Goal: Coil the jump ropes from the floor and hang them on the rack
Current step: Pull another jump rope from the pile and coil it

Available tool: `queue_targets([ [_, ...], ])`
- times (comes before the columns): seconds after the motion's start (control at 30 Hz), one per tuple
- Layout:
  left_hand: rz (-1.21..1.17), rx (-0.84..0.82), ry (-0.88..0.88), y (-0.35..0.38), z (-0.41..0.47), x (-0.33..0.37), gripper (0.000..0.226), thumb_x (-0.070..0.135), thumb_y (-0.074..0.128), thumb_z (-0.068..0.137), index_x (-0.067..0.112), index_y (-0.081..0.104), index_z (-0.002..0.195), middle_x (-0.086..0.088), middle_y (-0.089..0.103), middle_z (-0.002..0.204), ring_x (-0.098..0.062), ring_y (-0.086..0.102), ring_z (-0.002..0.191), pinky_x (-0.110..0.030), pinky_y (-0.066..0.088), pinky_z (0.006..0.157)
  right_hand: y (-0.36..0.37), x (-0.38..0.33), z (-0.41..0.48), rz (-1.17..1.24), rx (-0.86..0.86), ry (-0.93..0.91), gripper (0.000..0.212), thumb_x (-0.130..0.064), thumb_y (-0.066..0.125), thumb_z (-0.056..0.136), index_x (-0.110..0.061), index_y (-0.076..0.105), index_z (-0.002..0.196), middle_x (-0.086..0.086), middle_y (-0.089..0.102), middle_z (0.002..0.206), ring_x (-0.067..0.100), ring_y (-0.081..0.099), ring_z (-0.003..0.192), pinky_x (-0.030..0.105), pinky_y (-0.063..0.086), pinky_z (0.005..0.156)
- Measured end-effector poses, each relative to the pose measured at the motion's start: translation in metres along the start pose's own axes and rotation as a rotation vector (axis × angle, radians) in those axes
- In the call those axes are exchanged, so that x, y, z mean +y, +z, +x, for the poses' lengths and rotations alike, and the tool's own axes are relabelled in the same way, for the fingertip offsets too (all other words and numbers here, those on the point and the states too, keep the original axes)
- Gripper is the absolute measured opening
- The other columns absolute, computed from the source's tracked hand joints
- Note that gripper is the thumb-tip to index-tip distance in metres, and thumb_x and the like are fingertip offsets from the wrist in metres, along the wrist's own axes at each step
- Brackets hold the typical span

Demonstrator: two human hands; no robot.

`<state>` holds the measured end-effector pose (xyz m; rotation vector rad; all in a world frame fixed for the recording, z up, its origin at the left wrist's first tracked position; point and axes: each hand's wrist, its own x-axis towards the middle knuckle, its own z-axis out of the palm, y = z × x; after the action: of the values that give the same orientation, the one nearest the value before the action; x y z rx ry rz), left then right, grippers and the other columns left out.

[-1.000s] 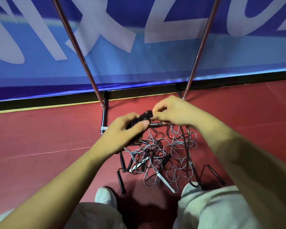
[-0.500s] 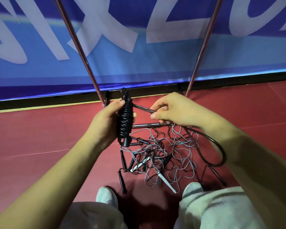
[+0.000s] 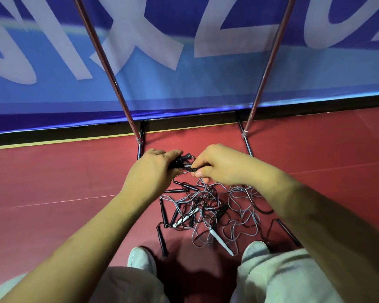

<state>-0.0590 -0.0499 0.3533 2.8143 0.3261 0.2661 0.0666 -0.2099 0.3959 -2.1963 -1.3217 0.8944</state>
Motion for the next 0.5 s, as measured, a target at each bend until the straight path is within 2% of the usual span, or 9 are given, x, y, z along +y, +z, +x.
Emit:
queue_targets([
  [0.07,0.001,-0.06,0.11,0.0,0.0,-0.003,0.052,0.041,0.068,0.088,0.022,0.059,0.135,-0.008,0.068,0.101,-0.032,0.058,0.1,-0.04,0.052,0.082,-0.002,-0.002,-0.002,-0.017,0.031,-0.026,0.018,-0.018,0.062,0.093,-0.022,0.068,0.076,-0.005,0.067,0.064,0.002,0.049,0.049,0.015,0.038,0.049],
  [0.2,-0.092,-0.139,0.273,-0.006,-0.003,0.0,0.05,0.056,0.051,0.086,0.026,0.063,0.124,0.005,0.059,0.082,-0.021,0.056,0.088,-0.037,0.052,0.074,-0.01,-0.001,-0.002,0.041,0.183,-0.082,0.016,-0.018,0.061,0.091,-0.021,0.074,0.082,-0.005,0.068,0.065,0.014,0.062,0.061,0.03,0.051,0.062],
  [0.27,-0.131,-0.143,0.24,-0.01,-0.004,0.004,0.056,0.074,0.051,0.081,0.032,0.065,0.115,0.011,0.056,0.077,-0.014,0.054,0.082,-0.034,0.05,0.07,-0.011,-0.001,-0.002,0.078,0.227,-0.1,0.014,-0.017,0.064,0.09,-0.023,0.075,0.085,-0.006,0.068,0.064,0.004,0.062,0.062,0.024,0.05,0.066],
  [0.33,-0.141,-0.12,0.166,-0.012,-0.005,0.007,0.066,0.088,0.047,0.072,0.033,0.067,0.101,0.01,0.056,0.072,-0.01,0.053,0.073,-0.033,0.047,0.063,-0.01,0.0,-0.002,0.154,0.267,-0.093,0.004,-0.019,0.072,0.086,-0.022,0.073,0.083,-0.008,0.067,0.062,0.001,0.062,0.062,0.02,0.048,0.065],
  [0.43,-0.327,-0.092,0.072,-0.014,-0.007,0.014,0.057,0.078,0.057,0.075,0.022,0.063,0.085,0.006,0.053,0.062,-0.007,0.045,0.057,-0.033,0.041,0.054,-0.01,0.003,0.0,0.334,0.302,-0.044,0.014,-0.015,0.078,0.08,-0.013,0.064,0.078,-0.008,0.062,0.056,0.007,0.061,0.056,0.023,0.048,0.058],
  [0.5,-0.639,-0.13,-0.018,-0.019,-0.008,0.021,0.041,0.063,0.067,0.08,0.026,0.06,0.095,0.005,0.059,0.065,-0.006,0.047,0.057,-0.03,0.041,0.055,-0.012,0.005,0.001,0.372,0.288,-0.015,0.01,-0.012,0.075,0.083,-0.01,0.066,0.078,-0.007,0.061,0.055,0.005,0.055,0.051,0.018,0.042,0.052],
])
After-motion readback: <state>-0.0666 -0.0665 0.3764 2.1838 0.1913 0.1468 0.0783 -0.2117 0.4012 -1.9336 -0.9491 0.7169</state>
